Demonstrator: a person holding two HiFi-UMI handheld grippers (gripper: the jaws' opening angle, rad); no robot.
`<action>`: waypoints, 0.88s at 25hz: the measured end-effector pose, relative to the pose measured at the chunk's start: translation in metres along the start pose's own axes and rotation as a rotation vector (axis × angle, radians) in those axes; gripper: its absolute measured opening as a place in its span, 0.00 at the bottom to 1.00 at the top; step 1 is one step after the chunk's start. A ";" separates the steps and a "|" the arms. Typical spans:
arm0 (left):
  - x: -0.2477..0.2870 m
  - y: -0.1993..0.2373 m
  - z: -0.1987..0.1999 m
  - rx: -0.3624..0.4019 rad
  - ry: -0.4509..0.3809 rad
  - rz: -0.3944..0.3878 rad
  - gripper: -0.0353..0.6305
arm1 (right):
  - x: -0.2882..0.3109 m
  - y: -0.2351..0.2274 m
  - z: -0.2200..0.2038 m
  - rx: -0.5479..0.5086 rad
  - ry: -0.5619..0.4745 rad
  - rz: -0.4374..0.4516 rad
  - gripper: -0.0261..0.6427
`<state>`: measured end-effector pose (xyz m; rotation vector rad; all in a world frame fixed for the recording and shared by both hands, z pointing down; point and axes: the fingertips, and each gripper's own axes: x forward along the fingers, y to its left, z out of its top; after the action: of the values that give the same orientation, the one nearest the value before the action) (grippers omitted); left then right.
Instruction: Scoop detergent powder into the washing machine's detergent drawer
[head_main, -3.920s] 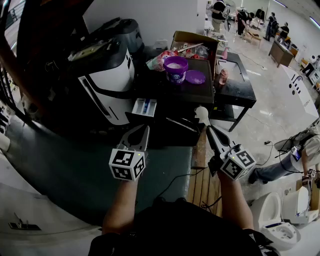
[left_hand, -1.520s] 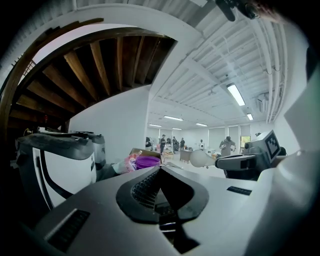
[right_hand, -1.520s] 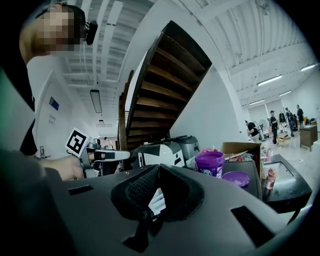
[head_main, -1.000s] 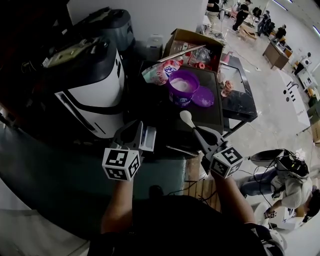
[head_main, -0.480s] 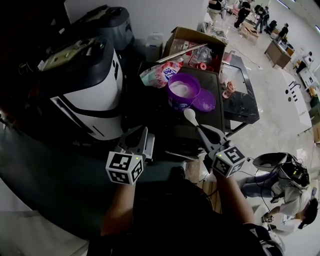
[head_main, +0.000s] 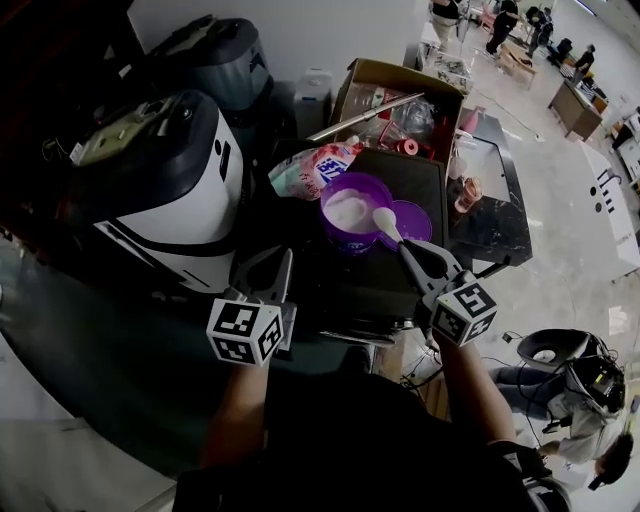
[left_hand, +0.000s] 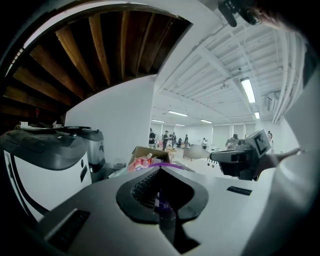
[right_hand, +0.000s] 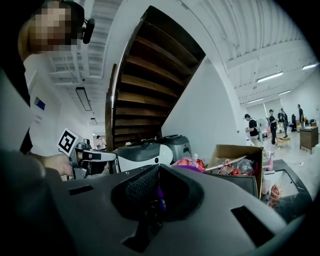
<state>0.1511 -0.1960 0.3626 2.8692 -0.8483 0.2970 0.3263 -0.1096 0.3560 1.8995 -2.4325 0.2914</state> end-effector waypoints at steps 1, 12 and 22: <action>0.009 -0.001 0.002 0.001 0.003 0.003 0.06 | 0.003 -0.009 0.001 -0.003 0.002 0.008 0.07; 0.063 0.002 0.012 0.024 0.025 0.056 0.06 | 0.047 -0.070 0.005 -0.115 0.083 0.070 0.07; 0.065 0.031 0.015 0.000 0.006 0.027 0.06 | 0.089 -0.068 -0.005 -0.230 0.235 0.069 0.07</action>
<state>0.1892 -0.2588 0.3646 2.8576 -0.8860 0.3085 0.3699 -0.2096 0.3826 1.5932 -2.2693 0.2124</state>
